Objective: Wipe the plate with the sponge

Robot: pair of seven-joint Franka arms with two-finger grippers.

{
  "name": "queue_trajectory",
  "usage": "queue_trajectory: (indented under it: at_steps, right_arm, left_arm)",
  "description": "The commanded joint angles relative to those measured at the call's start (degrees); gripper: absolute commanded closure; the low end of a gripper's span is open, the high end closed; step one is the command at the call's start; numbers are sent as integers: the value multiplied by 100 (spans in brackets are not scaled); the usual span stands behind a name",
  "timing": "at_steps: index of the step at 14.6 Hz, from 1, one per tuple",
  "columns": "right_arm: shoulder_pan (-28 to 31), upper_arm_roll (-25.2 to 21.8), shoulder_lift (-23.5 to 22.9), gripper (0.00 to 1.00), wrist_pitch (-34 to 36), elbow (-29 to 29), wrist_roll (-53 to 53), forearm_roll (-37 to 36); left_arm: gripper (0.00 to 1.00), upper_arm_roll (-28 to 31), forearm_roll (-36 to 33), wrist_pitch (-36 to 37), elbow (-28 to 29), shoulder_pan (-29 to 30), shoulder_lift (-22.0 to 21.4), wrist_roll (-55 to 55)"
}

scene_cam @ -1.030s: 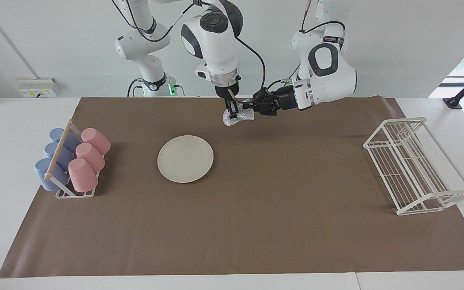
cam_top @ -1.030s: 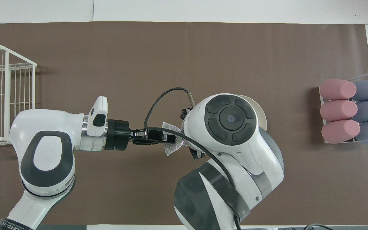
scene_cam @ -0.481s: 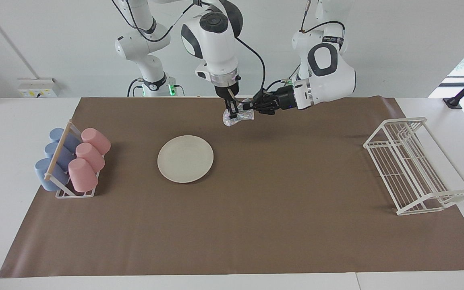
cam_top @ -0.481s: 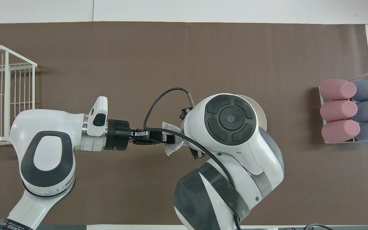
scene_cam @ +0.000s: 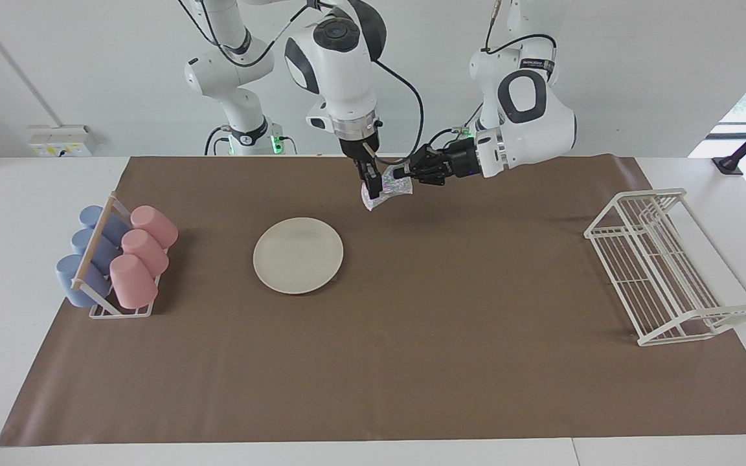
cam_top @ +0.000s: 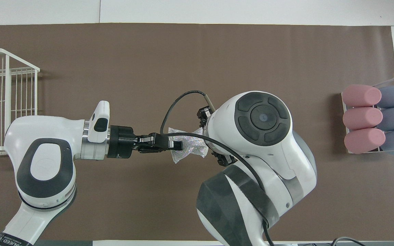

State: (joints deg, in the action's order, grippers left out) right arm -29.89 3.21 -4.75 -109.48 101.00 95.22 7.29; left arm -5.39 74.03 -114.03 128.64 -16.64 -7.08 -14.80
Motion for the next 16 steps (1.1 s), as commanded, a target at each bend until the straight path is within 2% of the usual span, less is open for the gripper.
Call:
queue_trajectory:
  at_steps: [1, 4, 10, 13, 16]
  right_arm:
    - [483, 40, 254, 0, 102, 218, -1413, -70]
    - [1018, 40, 404, 0, 426, 236, -3187, -70]
    - [1977, 13, 641, 0, 743, 271, -7204, -70]
    - [2478, 22, 677, 0, 892, 376, -8332, -70]
    - [2944, 22, 677, 0, 1314, 333, -9176, -70]
  left_arm:
    - [100, 12, -930, -32, -23, 214, -109, 642]
    - [100, 12, -2134, -5, -234, 267, -118, 1293]
    - [100, -137, -5174, 178, -524, 82, -136, 2971]
    - [100, -164, -6485, 582, -769, -50, -92, 3780]
    - [100, -164, -7496, 1311, -1139, -137, -48, 3896]
